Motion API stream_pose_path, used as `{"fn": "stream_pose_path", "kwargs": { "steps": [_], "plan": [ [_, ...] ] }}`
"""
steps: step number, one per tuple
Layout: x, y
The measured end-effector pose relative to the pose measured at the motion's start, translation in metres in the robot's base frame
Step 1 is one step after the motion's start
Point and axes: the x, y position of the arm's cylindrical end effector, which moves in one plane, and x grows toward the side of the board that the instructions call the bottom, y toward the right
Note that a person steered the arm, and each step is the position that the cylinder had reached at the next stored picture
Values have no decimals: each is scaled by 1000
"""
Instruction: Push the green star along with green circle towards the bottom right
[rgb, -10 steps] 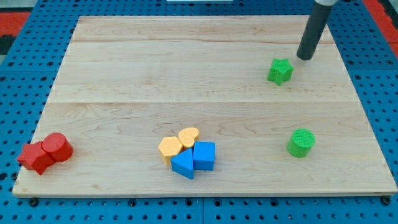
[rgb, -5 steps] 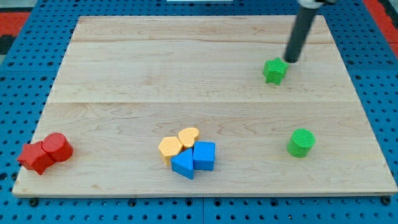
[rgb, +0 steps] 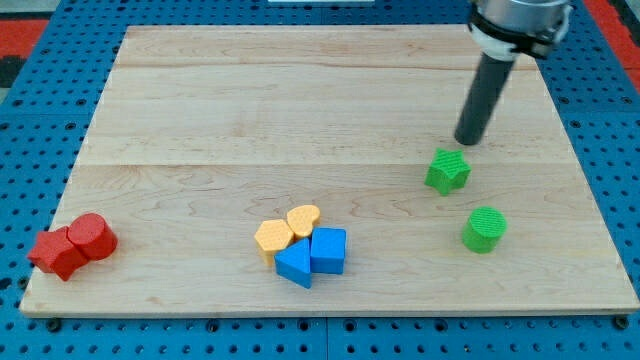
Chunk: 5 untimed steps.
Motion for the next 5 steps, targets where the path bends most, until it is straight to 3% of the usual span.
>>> {"fn": "stream_pose_path", "kwargs": {
  "steps": [1, 2, 3, 4, 5],
  "plan": [
    [36, -26],
    [98, 14],
    [75, -4],
    [31, -80],
    [27, -197]
  ]
}}
